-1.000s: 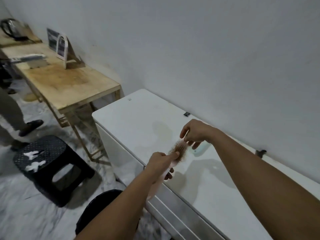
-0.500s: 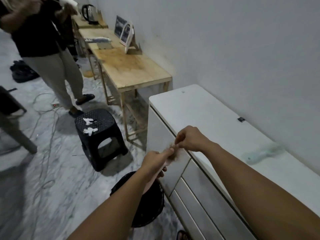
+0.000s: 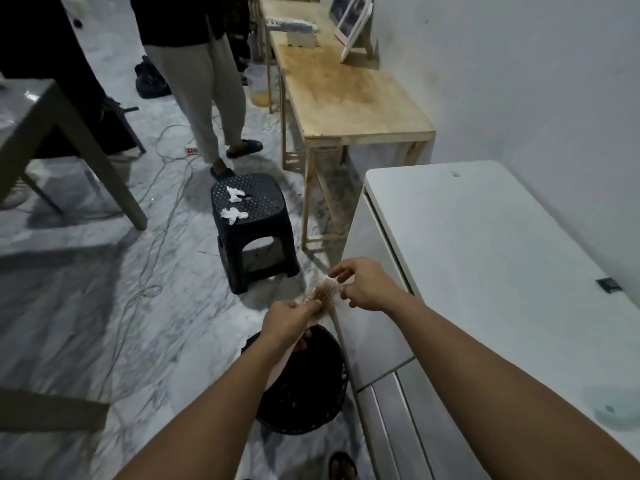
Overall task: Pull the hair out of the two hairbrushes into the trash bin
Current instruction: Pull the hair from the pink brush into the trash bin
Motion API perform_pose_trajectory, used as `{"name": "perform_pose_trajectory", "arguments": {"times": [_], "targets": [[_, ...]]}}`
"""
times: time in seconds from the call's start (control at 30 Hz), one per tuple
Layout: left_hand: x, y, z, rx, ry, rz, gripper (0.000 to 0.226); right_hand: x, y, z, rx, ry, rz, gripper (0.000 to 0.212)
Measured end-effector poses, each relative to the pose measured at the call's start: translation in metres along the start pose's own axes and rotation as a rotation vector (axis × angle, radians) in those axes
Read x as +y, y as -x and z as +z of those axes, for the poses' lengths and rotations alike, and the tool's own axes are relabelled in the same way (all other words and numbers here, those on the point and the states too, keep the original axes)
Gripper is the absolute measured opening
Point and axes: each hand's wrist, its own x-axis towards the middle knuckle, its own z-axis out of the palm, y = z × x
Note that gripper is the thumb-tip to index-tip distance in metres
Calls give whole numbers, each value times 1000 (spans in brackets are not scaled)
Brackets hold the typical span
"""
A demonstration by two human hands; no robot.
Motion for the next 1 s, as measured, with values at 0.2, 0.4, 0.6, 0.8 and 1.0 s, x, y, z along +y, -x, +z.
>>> {"name": "perform_pose_trajectory", "arguments": {"times": [0.2,0.4,0.6,0.8,1.0], "targets": [[-48,-46,4,62,105,-45,32,22,-44,60,-14,12,-38,33],[-135,-104,7,53,107,-73,28,64,-84,155,4,39,3,20],[-238,-156,25,123,68,-72,39,127,-115,246,42,-21,18,13],[-320,-193,45,183,39,-76,43,188,-128,319,51,-115,51,25],[-370,-208,71,221,-10,-68,54,231,-124,360,1,-131,41,31]]}}
